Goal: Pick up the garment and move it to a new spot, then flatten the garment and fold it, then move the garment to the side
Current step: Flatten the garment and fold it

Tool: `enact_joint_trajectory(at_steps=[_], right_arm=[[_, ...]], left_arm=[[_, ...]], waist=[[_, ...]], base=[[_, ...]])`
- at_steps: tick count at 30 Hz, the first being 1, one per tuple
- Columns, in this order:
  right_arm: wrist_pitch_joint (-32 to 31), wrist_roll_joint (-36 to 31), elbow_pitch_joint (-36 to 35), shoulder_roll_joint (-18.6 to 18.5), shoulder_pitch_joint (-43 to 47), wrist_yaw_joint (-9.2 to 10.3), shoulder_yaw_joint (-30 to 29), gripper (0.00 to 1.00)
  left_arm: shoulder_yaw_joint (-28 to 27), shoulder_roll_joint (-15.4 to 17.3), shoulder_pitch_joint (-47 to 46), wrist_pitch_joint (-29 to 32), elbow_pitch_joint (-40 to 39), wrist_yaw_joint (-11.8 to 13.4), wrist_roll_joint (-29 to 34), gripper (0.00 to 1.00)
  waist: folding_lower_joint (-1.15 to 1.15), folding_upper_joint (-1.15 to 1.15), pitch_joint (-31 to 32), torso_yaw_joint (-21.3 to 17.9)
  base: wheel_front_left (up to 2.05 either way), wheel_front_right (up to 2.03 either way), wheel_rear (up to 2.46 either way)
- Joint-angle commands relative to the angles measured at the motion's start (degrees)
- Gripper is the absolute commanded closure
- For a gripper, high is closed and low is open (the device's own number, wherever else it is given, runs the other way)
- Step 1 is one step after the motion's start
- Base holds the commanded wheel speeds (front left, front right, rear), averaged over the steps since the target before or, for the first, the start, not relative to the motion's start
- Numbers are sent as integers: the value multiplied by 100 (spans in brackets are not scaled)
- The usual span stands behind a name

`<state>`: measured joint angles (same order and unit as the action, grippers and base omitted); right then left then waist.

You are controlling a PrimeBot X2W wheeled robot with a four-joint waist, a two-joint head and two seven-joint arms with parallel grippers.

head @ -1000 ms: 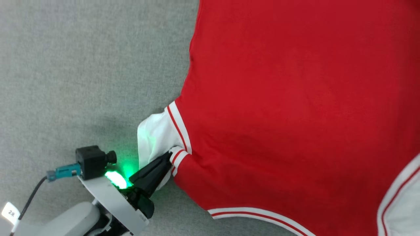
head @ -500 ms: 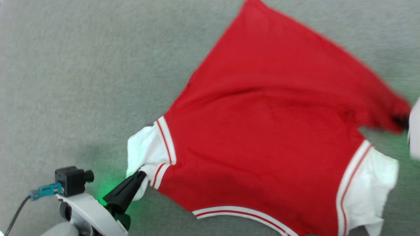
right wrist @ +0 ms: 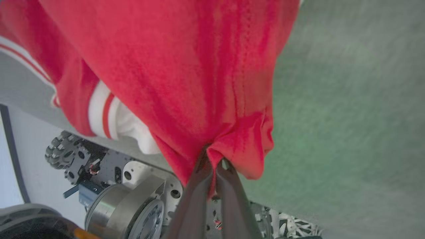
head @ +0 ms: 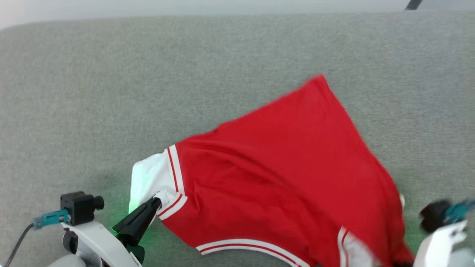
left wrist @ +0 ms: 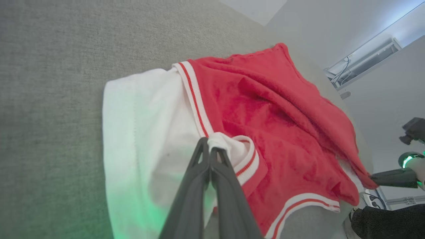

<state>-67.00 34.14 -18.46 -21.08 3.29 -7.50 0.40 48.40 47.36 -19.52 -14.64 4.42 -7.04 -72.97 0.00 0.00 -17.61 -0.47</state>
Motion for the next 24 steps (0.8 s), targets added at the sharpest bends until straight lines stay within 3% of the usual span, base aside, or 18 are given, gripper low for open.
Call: enact_joint_trajectory(at_steps=[1, 8, 9, 11, 12, 17, 24], right_arm=[[26, -43, 17, 60, 209, 2, 117, 100], [706, -202, 162, 258, 385, 2, 254, 100], [778, -227, 155, 232, 384, 2, 262, 93], [947, -255, 107, 258, 334, 2, 145, 26], [990, -258, 56, 228, 324, 2, 118, 0], [996, -48, -448, 216, 173, 2, -217, 0], [498, 276, -1210, 157, -480, 2, -782, 0]], left_arm=[[6, -8, 69, -7, -6, 39, 12, 100], [58, -79, 70, 17, 11, 38, 38, 100], [61, -79, 73, 19, 10, 36, 37, 100], [62, -72, 77, 23, 11, 33, 37, 100], [63, -75, 77, 22, 12, 32, 36, 100], [53, -107, 117, 10, -3, 24, -2, 100], [25, -187, 73, -8, -94, 20, 78, 100]], waist=[[0, 0, 107, -99], [0, 0, 194, -135], [0, 0, 210, -138], [0, 0, 237, -146], [0, 0, 250, -148], [0, 0, 324, -150], [0, 0, 290, -17]], base=[[0, 0, 0], [0, 0, 0], [0, 0, 0], [0, 0, 0], [0, 0, 0], [0, 0, 0], [0, 0, 0]])
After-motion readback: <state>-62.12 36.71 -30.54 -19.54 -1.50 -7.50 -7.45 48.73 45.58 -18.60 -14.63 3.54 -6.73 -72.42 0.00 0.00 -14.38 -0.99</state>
